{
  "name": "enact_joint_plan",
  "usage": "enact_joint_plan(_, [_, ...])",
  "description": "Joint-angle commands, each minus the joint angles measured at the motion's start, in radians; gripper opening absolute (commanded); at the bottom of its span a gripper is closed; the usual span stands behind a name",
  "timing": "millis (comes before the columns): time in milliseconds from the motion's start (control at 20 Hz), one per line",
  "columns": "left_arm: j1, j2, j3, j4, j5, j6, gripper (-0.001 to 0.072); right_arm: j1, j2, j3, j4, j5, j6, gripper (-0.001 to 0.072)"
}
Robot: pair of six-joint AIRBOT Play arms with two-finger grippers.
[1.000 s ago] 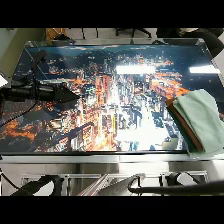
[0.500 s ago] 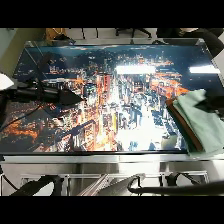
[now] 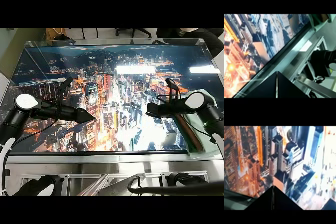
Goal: Fold the shirts.
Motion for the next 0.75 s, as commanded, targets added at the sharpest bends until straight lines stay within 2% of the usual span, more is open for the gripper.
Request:
enact_joint_plan(0, [-0.002,0.014,-0.017,-0.001,0.019,0.0,0.0013,0.048,0.001,-0.014,-0.004,-0.04,-0.003,0.0017])
enact_joint_plan(700, [-0.002,0.013,-0.011,0.0,0.018,0.0,0.0013,0.047,0.001,-0.014,-0.001,-0.021,-0.002,0.0018])
